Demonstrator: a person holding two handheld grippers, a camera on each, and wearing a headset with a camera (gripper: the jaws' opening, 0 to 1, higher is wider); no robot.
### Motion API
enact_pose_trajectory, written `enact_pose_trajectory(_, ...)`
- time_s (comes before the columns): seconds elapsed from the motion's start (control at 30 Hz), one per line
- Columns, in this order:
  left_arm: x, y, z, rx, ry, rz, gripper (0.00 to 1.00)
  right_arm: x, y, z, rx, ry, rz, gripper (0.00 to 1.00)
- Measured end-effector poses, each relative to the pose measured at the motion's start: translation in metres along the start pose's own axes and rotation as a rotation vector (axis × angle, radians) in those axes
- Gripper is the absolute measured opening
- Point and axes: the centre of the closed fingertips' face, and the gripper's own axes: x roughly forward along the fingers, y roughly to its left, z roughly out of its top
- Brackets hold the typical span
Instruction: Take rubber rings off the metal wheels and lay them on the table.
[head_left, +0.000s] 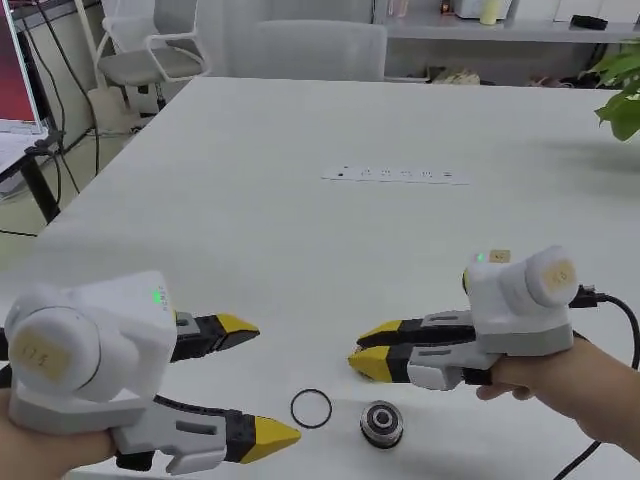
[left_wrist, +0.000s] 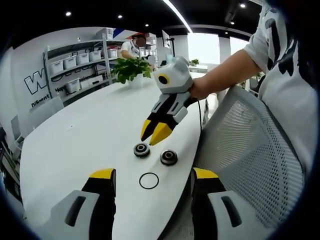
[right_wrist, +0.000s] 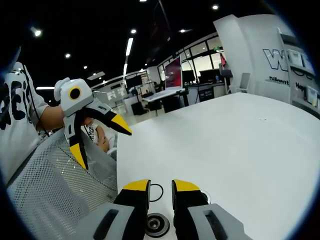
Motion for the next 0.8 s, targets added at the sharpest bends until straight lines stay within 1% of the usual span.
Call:
enact_pose_trajectory(0.13,0.001,-0.001,0.001,-0.004,0.007,-0.008,0.58,-0.010,-0.004,-0.003,0.008,-0.010,-0.013,0.15)
enact_pose_trajectory(0.3,0.002,-0.005,0.001,0.009,0.019,-0.031,0.58,-0.022,-0.009,-0.008,0.022,-0.024,-0.033,0.15)
enact_pose_trajectory(0.43,0.005,-0.002,0.005,0.009,0.018,-0.032,0.57,-0.031,-0.013,-0.013,0.037,-0.031,-0.048,0.16)
enact_pose_trajectory(0.57,0.010,-0.001,0.009,-0.001,0.011,-0.046,0.57,-0.038,-0.014,-0.019,0.038,-0.032,-0.055,0.16)
enact_pose_trajectory(0.73,0.016,0.000,0.009,0.012,0.027,-0.062,0.57,-0.043,-0.016,-0.025,0.047,-0.036,-0.070,0.18)
enact_pose_trajectory(0.8,0.018,0.002,0.010,0.003,0.030,-0.076,0.57,-0.045,-0.016,-0.027,0.050,-0.039,-0.073,0.19)
